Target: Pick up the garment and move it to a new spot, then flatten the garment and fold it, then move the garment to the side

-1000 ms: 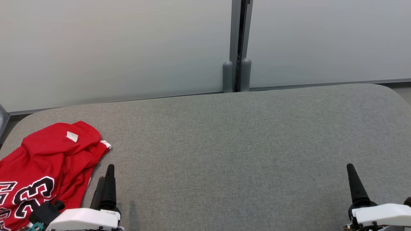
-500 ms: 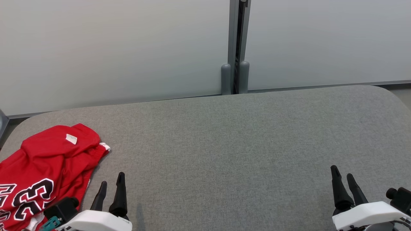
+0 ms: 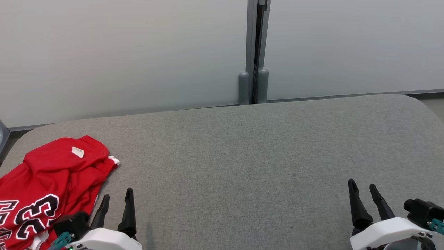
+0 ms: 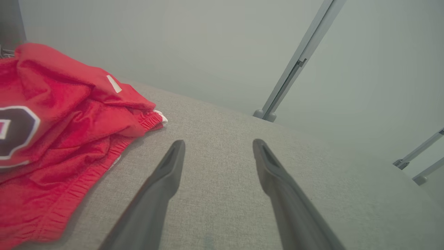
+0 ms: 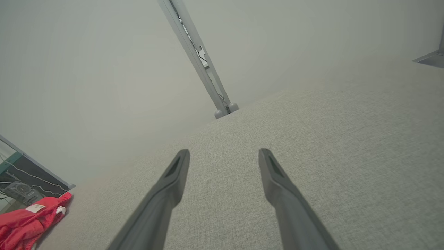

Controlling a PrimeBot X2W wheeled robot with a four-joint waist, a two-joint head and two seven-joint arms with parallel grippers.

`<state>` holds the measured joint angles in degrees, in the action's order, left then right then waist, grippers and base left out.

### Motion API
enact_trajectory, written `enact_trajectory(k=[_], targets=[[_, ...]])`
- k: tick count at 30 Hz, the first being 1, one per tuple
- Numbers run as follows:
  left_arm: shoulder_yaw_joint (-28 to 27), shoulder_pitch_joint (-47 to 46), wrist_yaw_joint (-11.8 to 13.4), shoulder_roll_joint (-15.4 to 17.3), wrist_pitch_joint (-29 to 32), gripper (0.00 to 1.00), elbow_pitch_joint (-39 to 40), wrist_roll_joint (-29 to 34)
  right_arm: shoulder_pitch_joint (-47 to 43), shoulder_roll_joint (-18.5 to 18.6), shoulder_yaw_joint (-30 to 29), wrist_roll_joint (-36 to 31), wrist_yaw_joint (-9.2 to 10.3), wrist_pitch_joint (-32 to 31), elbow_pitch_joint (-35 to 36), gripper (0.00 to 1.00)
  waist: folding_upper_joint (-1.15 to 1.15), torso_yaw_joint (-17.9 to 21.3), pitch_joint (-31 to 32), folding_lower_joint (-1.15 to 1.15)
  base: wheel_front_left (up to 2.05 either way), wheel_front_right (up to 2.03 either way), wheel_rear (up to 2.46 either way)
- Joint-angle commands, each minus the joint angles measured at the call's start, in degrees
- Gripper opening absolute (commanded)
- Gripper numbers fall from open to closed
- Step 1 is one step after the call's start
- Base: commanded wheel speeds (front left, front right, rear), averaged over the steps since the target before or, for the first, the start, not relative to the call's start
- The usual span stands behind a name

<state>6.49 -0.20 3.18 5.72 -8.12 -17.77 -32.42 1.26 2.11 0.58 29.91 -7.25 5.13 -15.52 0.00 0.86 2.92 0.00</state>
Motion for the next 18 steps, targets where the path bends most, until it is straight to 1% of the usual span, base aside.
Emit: enact_trajectory(k=[1, 6, 13, 15, 18], targets=[[0.0, -0.7, 0.7, 0.6, -0.6, 1.00, 0.5, 2.0, 1.1, 0.5, 0.2, -2.2, -0.23, 0.7, 0.5, 1.00, 0.00, -0.2, 0.1, 0.00, 0.00, 0.00, 0.00], [0.5, -0.2, 0.4, 1.1, -1.3, 1.00, 0.6, 4.4, 1.2, 0.6, 0.8, -5.8, -0.25, 1.4, 0.4, 1.00, 0.00, -0.6, 0.3, 0.00, 0.00, 0.00, 0.00], [0.5, -0.1, 0.9, 1.7, -2.2, 1.00, 0.4, 7.5, 1.2, 0.6, 1.8, -10.6, -0.27, 1.6, -0.2, 1.00, 0.00, -1.0, 0.6, 0.00, 0.00, 0.00, 0.00], [0.1, 0.1, 0.5, 1.4, -2.5, 1.00, 0.8, 7.5, 1.2, 0.7, 2.0, -11.7, -0.27, 1.7, -0.3, 1.00, 0.00, -0.9, 0.7, 0.00, 0.00, 0.00, 0.00], [-0.3, 0.6, -0.9, 1.4, -2.8, 1.00, 0.8, 7.5, 1.2, 0.7, 2.0, -12.9, -0.28, 1.6, -0.6, 1.00, 0.00, -0.8, 0.8, 0.00, 0.00, 0.00, 0.00]])
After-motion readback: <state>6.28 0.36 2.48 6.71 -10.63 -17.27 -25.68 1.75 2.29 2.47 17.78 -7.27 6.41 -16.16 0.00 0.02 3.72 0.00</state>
